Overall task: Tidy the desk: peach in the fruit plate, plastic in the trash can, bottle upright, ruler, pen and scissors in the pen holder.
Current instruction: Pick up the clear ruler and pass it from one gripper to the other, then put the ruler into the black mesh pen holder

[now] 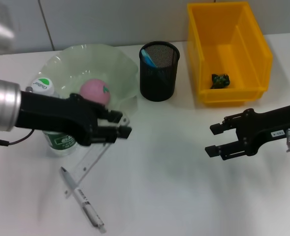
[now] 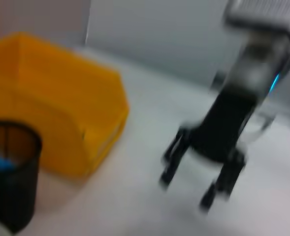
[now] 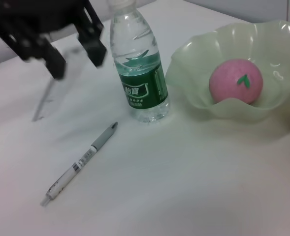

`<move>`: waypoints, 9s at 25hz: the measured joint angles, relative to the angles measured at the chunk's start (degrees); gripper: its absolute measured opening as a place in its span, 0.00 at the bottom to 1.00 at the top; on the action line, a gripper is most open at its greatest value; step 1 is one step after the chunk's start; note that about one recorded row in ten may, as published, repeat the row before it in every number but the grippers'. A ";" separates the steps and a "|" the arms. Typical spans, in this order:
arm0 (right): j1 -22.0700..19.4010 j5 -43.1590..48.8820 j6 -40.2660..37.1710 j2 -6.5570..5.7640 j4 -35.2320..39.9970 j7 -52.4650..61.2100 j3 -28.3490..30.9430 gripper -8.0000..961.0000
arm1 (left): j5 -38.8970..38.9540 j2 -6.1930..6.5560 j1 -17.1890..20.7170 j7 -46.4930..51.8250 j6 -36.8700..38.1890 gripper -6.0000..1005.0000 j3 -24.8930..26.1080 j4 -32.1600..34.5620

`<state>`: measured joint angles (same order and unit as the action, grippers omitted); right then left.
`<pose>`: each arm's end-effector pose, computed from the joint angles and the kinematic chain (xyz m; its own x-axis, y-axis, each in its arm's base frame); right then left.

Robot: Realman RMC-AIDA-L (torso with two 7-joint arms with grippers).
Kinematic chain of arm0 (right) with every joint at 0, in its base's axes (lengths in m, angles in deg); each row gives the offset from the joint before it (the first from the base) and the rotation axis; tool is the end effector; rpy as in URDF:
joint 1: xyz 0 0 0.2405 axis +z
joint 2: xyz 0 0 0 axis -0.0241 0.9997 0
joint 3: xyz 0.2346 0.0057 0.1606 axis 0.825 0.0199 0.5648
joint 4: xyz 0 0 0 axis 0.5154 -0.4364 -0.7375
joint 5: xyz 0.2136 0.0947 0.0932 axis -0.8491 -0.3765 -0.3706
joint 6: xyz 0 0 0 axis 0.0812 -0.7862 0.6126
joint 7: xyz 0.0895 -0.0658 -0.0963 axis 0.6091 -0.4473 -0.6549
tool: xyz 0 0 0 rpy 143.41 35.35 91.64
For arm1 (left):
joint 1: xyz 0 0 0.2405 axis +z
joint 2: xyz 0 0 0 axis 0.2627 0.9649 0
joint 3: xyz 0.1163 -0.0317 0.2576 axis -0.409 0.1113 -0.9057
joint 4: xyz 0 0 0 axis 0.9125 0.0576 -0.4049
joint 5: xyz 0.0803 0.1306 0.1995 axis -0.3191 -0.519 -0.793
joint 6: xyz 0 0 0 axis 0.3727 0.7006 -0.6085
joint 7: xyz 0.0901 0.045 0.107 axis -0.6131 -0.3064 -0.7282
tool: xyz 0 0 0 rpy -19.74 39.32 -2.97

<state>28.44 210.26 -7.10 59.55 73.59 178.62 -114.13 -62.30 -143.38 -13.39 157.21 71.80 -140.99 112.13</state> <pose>0.3042 0.3865 0.0186 0.8962 -0.4017 -0.1881 -0.4294 -0.8922 -0.1403 -0.1745 0.3839 0.0096 0.9093 0.3551 0.2169 0.3722 -0.9272 -0.0427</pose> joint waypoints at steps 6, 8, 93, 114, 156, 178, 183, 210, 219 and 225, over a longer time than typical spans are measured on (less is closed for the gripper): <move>0.05 0.00 0.88 0.50 -0.24 0.08 0.01 0.72 | 10.86 0.01 -0.57 -6.31 3.02 0.40 7.06 -11.78; 0.06 -0.06 0.99 0.71 -0.26 0.14 0.11 0.72 | 13.10 0.03 -0.65 -7.63 3.30 0.40 8.07 -14.41; 13.75 -45.06 6.06 4.80 -65.17 -75.75 13.59 0.72 | 55.82 -0.87 -9.50 -86.77 1.28 0.40 17.89 -82.84; 10.25 -21.72 19.44 4.80 -75.57 -91.29 44.28 0.72 | 54.41 -0.87 -9.88 -86.88 0.99 0.40 18.87 -84.68; 11.75 -20.82 23.25 4.80 -76.66 -91.42 47.02 0.23 | 54.33 -0.87 -10.42 -89.24 0.01 0.40 20.36 -85.73; 13.22 -19.29 26.55 4.80 -76.61 -91.50 49.28 0.04 | 54.35 -0.87 -10.40 -89.25 0.28 0.40 20.36 -85.32; 13.28 -19.25 26.78 4.81 -76.66 -91.50 49.60 0.02 | 54.33 -0.87 -10.51 -89.15 0.19 0.40 20.35 -85.21; 12.86 -19.22 26.35 4.81 -76.40 -91.50 50.11 0.01 | 54.25 -0.87 -10.09 -85.45 0.11 0.85 19.71 -82.48; 12.46 -19.25 26.32 4.80 -76.38 -91.50 50.83 0.01 | 54.06 -0.87 -9.12 -82.30 -0.48 0.85 18.96 -79.37; 11.58 -19.25 25.87 4.81 -76.28 -92.45 52.18 0.01 | 52.18 -0.77 -7.91 -78.39 -0.35 0.85 18.77 -76.55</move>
<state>40.02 191.01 18.77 64.35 -2.69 86.17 -61.96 -10.12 -144.15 -21.30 78.82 71.46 -122.22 35.58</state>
